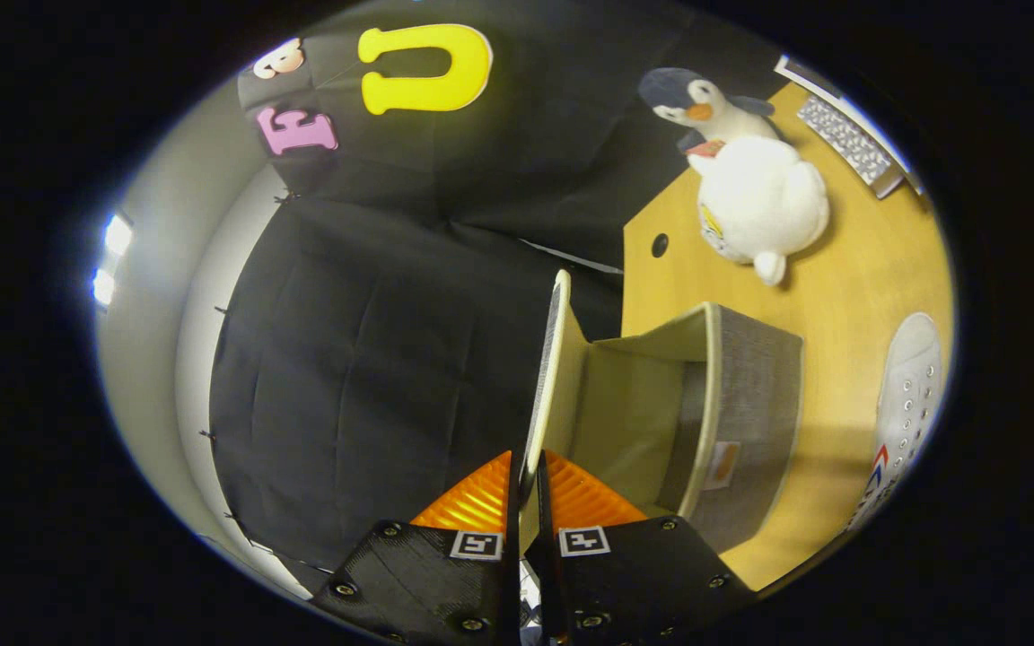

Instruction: Open the storage box then place both shoes into the box .Put the left shoe in first, then the right shoe, with the right side of both shoes facing outward in a uniform manner.

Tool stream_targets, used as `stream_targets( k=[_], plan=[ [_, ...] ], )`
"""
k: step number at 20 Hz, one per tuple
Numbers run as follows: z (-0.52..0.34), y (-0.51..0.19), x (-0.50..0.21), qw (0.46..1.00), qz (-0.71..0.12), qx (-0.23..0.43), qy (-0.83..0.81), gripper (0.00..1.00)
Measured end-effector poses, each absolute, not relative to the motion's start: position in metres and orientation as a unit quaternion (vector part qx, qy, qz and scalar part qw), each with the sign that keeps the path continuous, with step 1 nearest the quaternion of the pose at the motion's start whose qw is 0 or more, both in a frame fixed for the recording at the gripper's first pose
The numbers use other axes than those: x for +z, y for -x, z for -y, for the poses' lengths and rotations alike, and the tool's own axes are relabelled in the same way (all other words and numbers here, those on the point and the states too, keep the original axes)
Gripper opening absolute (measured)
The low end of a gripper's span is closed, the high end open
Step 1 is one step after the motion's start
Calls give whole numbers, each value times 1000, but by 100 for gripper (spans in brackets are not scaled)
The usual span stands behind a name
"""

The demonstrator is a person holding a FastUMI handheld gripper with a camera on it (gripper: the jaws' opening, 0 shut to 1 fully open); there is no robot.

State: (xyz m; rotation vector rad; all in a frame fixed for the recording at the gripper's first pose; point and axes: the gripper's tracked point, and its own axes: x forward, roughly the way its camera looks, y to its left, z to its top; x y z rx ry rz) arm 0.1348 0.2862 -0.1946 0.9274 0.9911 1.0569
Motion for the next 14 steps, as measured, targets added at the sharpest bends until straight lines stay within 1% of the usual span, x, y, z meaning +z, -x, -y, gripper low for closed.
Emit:
stream_targets(
  k=[4, 8, 14],
  plan=[
    [-332, -131, -165, 661, -425, 488, -380, 9],
    [-388, -124, -144, 663, -426, 492, -370, 9],
    [-488, -107, -156, 674, -447, 493, -320, 9]
  ],
)
